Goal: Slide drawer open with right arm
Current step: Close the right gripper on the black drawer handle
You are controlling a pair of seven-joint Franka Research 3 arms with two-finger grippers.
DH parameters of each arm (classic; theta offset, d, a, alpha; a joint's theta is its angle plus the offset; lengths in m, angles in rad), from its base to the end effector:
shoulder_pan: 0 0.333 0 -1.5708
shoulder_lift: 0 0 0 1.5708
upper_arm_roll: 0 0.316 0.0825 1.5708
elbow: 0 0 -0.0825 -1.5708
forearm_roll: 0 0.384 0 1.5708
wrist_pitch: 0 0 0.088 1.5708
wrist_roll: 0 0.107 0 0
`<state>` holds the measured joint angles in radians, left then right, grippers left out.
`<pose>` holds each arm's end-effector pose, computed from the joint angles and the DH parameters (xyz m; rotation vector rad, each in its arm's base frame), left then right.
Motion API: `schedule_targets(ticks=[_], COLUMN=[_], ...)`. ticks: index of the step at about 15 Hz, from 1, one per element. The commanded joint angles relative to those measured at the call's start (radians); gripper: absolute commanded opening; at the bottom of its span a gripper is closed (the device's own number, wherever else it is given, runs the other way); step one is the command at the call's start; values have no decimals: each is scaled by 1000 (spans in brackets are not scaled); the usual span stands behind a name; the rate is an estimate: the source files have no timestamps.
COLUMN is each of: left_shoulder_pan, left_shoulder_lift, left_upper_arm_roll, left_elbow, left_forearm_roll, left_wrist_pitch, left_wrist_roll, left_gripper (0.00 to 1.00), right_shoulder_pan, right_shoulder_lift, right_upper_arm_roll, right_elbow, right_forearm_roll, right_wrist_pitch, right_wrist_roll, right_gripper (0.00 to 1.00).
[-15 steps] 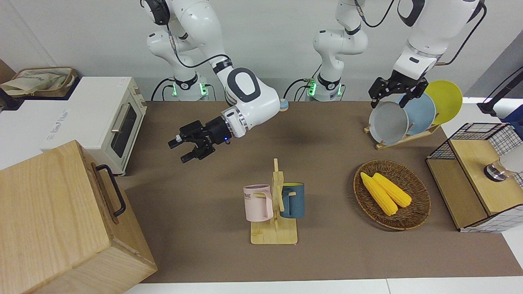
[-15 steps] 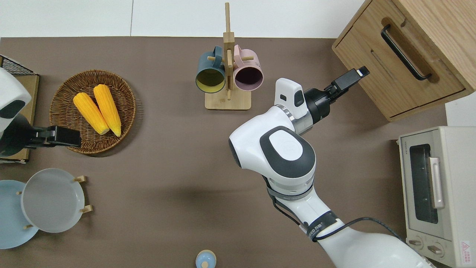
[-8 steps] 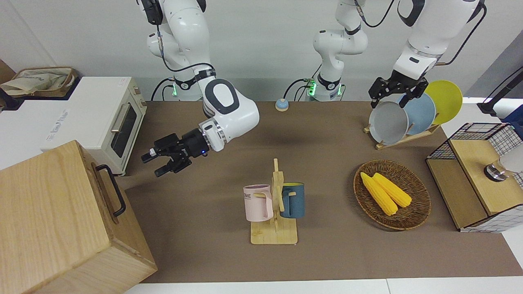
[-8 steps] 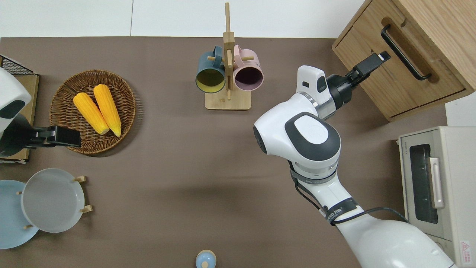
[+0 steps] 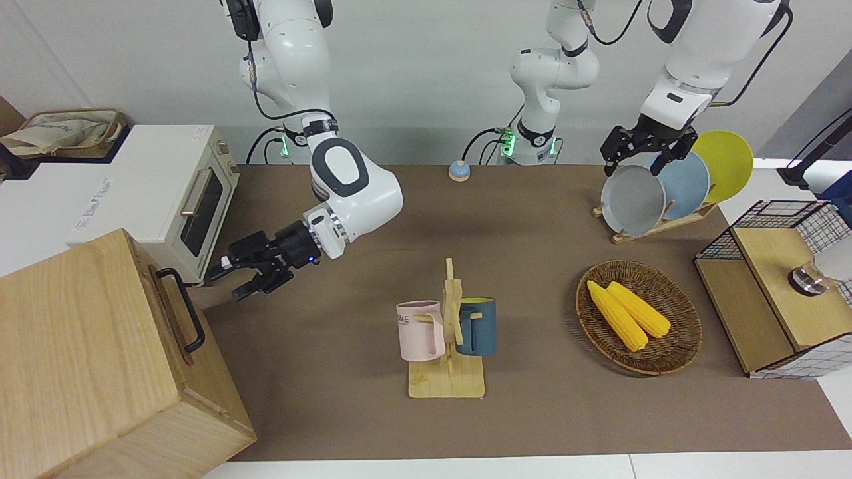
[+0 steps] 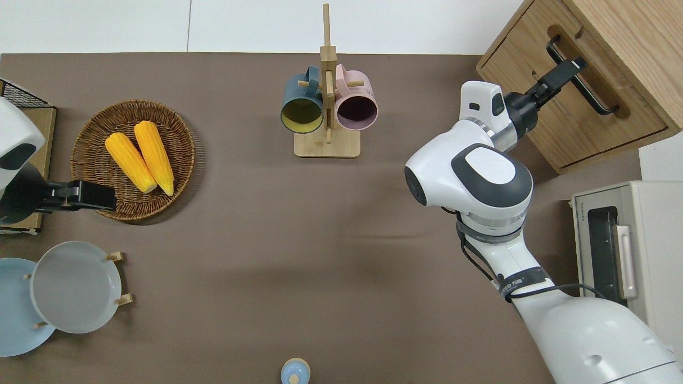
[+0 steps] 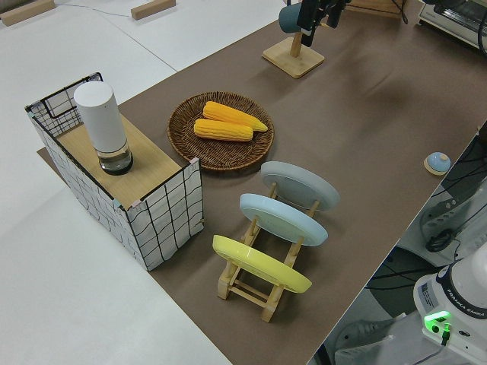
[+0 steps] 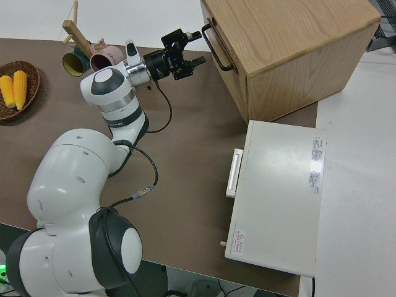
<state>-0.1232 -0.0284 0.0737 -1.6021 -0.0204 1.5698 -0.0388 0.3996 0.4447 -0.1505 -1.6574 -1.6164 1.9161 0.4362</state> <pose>0.5446 -0.0286 0.6252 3.1193 -0.0167 -0.0077 0.6807 0.1153 0.4093 1.5609 0.5534 0.3711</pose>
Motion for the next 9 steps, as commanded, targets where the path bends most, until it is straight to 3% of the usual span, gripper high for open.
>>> schedule_targets(ticks=[1,6,8,9], left_shoulder_pan=[-3,-3,-3,-3], left_shoulder_lift=[-8,-8,-8,-8], left_upper_arm_roll=[3,3,3,3], left_elbow=[2,2,2,2], left_forearm_roll=[13,13,13,11], left_wrist_pitch=[-14,-13,-13,-14], left_wrist_roll=[-1,-1,-1,-1], left_gripper=[998,998,998,998], right_shoulder_pan=[-5,-12,-12,-12], right_shoulder_lift=[11,12,14,14], right_upper_arm_roll=[-26,-34,-47,-47], right_elbow=[2,2,2,2], right_forearm_roll=[-46,-46,-48,-46], right_wrist_pitch=[53,70,78,81], right_wrist_roll=[4,19,29,38], right_gripper=[965,369,351,246])
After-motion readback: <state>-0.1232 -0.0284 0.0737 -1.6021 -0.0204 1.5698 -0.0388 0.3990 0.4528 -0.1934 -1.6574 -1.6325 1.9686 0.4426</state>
